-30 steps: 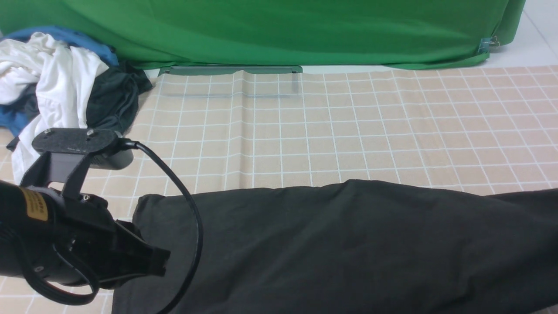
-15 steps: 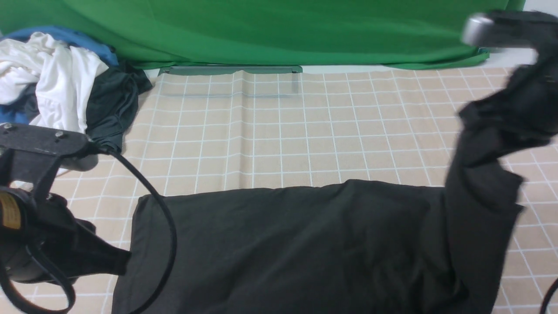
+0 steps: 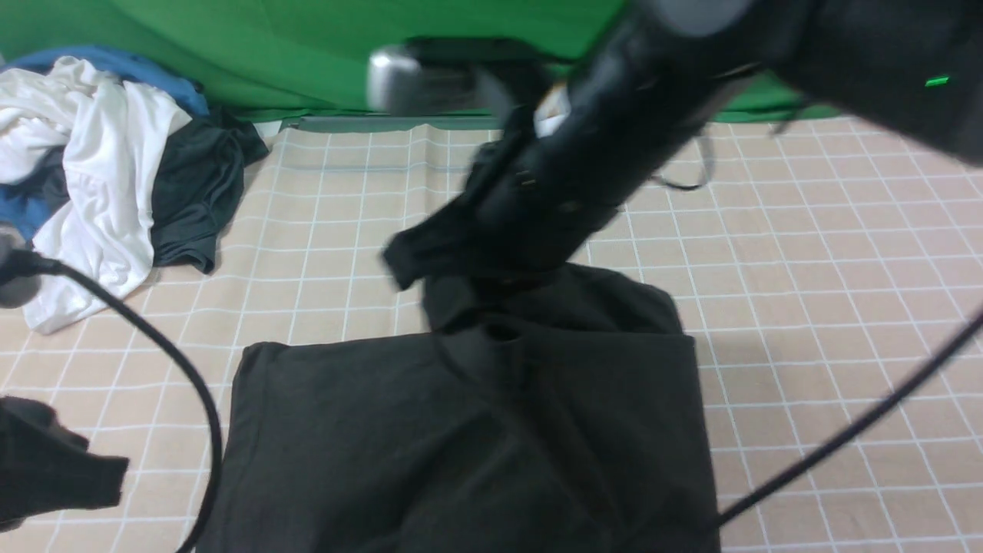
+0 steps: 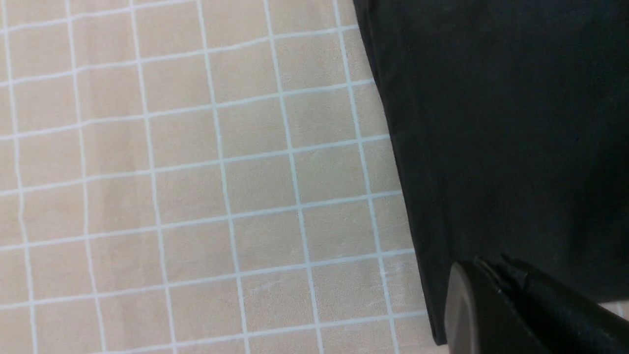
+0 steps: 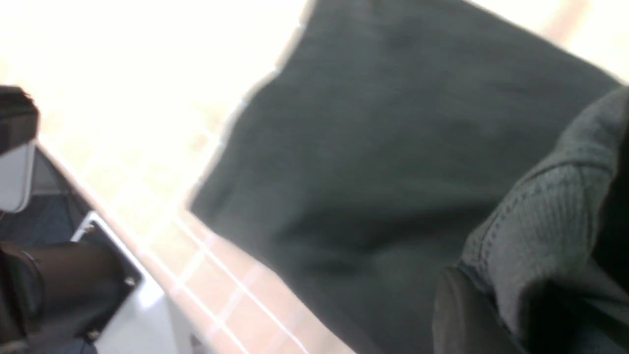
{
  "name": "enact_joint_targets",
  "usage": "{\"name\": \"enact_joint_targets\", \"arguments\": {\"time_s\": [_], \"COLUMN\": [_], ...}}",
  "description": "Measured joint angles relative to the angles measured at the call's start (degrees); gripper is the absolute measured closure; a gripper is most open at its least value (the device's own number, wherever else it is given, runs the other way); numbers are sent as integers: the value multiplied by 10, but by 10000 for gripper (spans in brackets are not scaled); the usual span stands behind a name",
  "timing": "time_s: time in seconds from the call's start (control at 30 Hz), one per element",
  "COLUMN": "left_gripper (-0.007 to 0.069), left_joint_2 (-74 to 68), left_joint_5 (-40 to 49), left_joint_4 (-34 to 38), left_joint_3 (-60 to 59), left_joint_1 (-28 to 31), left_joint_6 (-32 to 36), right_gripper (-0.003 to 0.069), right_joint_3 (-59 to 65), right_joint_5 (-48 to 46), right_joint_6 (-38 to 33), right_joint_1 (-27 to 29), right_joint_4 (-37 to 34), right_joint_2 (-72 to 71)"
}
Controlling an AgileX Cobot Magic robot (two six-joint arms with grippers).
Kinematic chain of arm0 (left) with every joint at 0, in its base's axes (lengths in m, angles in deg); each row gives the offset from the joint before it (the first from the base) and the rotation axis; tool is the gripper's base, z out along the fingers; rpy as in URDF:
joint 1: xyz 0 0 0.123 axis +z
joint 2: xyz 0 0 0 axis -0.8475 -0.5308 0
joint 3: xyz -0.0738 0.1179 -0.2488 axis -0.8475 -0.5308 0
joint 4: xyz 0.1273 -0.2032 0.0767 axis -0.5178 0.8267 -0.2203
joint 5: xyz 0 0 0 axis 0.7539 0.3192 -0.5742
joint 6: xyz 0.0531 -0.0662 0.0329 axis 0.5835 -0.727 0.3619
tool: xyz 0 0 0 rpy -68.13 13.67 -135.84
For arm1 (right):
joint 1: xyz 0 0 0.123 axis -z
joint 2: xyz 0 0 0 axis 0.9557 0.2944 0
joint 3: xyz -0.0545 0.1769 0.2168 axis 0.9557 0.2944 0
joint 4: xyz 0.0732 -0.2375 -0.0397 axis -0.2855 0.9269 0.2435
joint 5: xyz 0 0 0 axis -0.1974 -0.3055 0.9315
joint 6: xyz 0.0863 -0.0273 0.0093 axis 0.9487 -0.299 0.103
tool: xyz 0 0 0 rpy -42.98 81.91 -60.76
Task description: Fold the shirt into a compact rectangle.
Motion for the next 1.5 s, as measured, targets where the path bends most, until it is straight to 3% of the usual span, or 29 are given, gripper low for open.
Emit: {"name": "enact_joint_targets", "arguments": {"time_s": [0.27,0.57,0.67,0.77,0.83,0.9,1.03,1.13,1.33,1.5], "left_gripper": [606,606,606,606,606,606,606,606,606,606], "left_joint_2": [74,95,95,95,95,95,95,95,95,95], "left_joint_5": [27,28,28,28,28,28,28,28,28,28], "left_joint_4": [-13,-15,-15,-15,-15,-15,-15,-15,-15,-15], "left_joint_3": [0,-1,-1,-1,-1,-1,-1,-1,-1,-1], "left_joint_1": [0,0,0,0,0,0,0,0,0,0], "left_joint_6": [-2,-3,-3,-3,-3,-3,-3,-5,-14,-15], "right_gripper": [528,517,436,311,207,165,169,214,199,163], "right_joint_3": [-138,-201,-202,-202,-205,-213,-249,-277,-280,-249], "right_joint_5": [1,47,75,96,95,76,-7,-73,-85,-87], "right_joint_6": [12,30,30,25,-2,-38,-97,-157,-236,-258], "right_joint_1": [-68,-97,-99,-100,-102,-100,-79,-48,-29,-35], "right_joint_4": [-2,-18,-36,-61,-69,-73,-57,-3,27,41], "right_joint_2": [133,232,257,268,269,269,268,261,265,272]}}
